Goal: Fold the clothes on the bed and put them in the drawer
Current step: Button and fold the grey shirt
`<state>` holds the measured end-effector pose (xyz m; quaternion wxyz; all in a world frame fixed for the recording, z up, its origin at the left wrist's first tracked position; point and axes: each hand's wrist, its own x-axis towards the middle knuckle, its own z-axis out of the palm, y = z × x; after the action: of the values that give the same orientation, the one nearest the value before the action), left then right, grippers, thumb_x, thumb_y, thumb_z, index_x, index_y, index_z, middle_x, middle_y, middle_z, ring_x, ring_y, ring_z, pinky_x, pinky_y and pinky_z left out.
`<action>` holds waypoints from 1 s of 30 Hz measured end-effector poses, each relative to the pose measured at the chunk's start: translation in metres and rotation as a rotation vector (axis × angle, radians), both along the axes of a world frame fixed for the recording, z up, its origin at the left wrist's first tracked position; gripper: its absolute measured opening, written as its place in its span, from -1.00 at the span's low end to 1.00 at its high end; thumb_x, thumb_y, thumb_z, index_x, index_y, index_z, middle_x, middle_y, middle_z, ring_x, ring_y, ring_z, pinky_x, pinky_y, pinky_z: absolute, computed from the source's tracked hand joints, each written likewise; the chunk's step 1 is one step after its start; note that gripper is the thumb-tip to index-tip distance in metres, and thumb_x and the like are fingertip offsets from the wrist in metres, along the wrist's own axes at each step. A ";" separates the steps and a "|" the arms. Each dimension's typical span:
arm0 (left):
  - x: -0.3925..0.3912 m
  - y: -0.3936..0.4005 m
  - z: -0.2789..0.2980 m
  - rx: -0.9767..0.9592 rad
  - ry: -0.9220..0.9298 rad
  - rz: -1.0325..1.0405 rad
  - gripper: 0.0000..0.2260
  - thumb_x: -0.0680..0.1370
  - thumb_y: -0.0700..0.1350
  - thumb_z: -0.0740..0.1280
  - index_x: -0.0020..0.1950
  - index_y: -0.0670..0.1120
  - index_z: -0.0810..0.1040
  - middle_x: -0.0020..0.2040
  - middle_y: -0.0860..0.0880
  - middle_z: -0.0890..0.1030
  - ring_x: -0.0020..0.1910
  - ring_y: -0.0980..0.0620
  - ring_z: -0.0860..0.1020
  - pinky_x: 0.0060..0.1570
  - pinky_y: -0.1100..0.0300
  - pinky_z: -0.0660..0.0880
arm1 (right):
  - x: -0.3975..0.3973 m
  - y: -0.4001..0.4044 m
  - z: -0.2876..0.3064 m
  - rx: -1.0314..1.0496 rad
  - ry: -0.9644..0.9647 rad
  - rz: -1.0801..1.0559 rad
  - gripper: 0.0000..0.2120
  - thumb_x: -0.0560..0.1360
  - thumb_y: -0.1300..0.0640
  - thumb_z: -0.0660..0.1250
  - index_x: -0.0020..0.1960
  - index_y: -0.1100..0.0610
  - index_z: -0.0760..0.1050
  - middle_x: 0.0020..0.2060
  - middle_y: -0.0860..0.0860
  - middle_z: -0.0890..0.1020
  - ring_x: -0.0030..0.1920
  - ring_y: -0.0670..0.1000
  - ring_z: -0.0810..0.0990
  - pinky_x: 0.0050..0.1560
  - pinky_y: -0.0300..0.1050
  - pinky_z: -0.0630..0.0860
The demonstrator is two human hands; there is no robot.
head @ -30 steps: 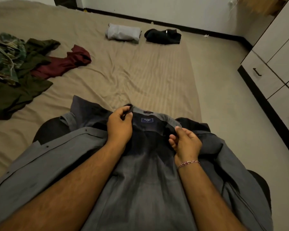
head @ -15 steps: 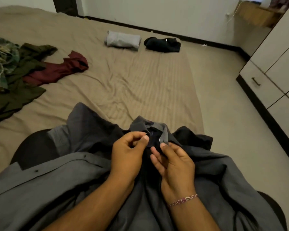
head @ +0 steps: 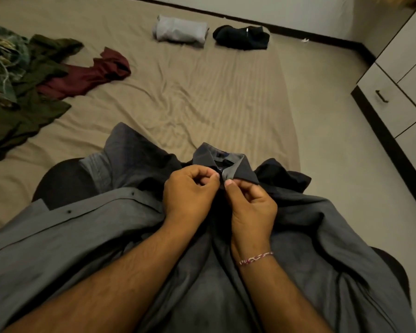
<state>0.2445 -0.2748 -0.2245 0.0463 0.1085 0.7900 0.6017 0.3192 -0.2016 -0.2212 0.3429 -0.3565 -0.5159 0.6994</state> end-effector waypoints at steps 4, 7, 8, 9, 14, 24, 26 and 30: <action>0.001 0.000 0.003 0.024 -0.007 -0.012 -0.91 0.49 -0.14 0.53 -0.19 0.02 0.73 -0.33 0.08 0.68 -0.33 0.15 0.65 -0.21 0.17 0.65 | -0.001 0.001 -0.005 0.165 -0.039 -0.001 -0.95 0.47 0.34 0.52 -0.08 0.23 0.72 -0.21 0.03 0.76 -0.17 -0.04 0.74 -0.10 -0.22 0.64; 0.000 0.001 0.002 0.071 -0.027 -0.026 -0.92 0.49 -0.17 0.54 -0.17 -0.02 0.74 -0.30 0.05 0.70 -0.29 0.09 0.67 -0.20 0.21 0.65 | -0.002 0.003 -0.008 0.193 -0.041 -0.003 -0.92 0.47 0.34 0.53 -0.09 0.19 0.72 -0.22 0.01 0.76 -0.17 -0.06 0.74 -0.12 -0.25 0.62; 0.000 0.002 0.002 0.084 -0.036 -0.029 -0.93 0.49 -0.18 0.54 -0.17 -0.02 0.74 -0.30 0.03 0.70 -0.27 0.07 0.68 -0.19 0.20 0.65 | -0.003 0.003 -0.010 0.200 -0.044 -0.003 -0.91 0.47 0.33 0.53 -0.08 0.18 0.72 -0.21 0.00 0.76 -0.17 -0.06 0.74 -0.12 -0.26 0.62; 0.000 0.002 0.001 0.094 -0.043 -0.035 -0.93 0.50 -0.18 0.54 -0.16 -0.03 0.74 -0.29 0.03 0.71 -0.26 0.05 0.69 -0.18 0.20 0.65 | -0.003 0.004 -0.011 0.206 -0.045 -0.001 -0.90 0.46 0.33 0.54 -0.08 0.17 0.72 -0.21 0.00 0.76 -0.17 -0.05 0.74 -0.12 -0.26 0.62; 0.000 0.001 0.000 0.150 -0.096 -0.065 -0.97 0.52 -0.19 0.53 -0.10 -0.07 0.75 -0.21 0.02 0.73 -0.17 0.06 0.71 -0.09 0.18 0.67 | -0.005 0.009 -0.016 0.236 -0.050 0.012 -0.89 0.46 0.31 0.55 -0.08 0.13 0.72 -0.21 -0.01 0.76 -0.16 -0.08 0.74 -0.13 -0.28 0.60; -0.010 0.001 -0.010 0.101 -0.040 -0.122 -0.94 0.56 -0.19 0.49 -0.09 -0.04 0.73 -0.16 0.02 0.73 -0.12 0.04 0.70 -0.04 0.16 0.65 | -0.007 0.024 -0.024 0.293 -0.090 0.151 -0.89 0.47 0.28 0.55 -0.04 0.13 0.72 -0.16 -0.01 0.77 -0.09 -0.02 0.76 -0.02 -0.12 0.67; -0.013 0.001 -0.012 0.065 -0.014 -0.134 -0.93 0.56 -0.17 0.49 -0.09 -0.02 0.73 -0.14 0.03 0.72 -0.11 0.07 0.69 -0.01 0.13 0.65 | -0.007 0.024 -0.026 0.309 -0.100 0.151 -0.88 0.47 0.29 0.54 -0.06 0.10 0.72 -0.17 -0.02 0.76 -0.10 -0.04 0.75 -0.04 -0.15 0.66; -0.015 0.002 -0.014 0.010 0.014 -0.145 -0.94 0.56 -0.15 0.48 -0.08 -0.01 0.73 -0.09 0.06 0.71 -0.09 0.14 0.67 0.02 0.13 0.64 | -0.009 0.023 -0.031 0.324 -0.127 0.121 -0.89 0.48 0.28 0.54 -0.05 0.10 0.72 -0.19 -0.04 0.76 -0.12 -0.08 0.75 -0.03 -0.14 0.67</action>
<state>0.2294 -0.2727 -0.2389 0.0836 0.1697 0.7773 0.6000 0.3102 -0.1787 -0.2519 0.3199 -0.3084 -0.6628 0.6027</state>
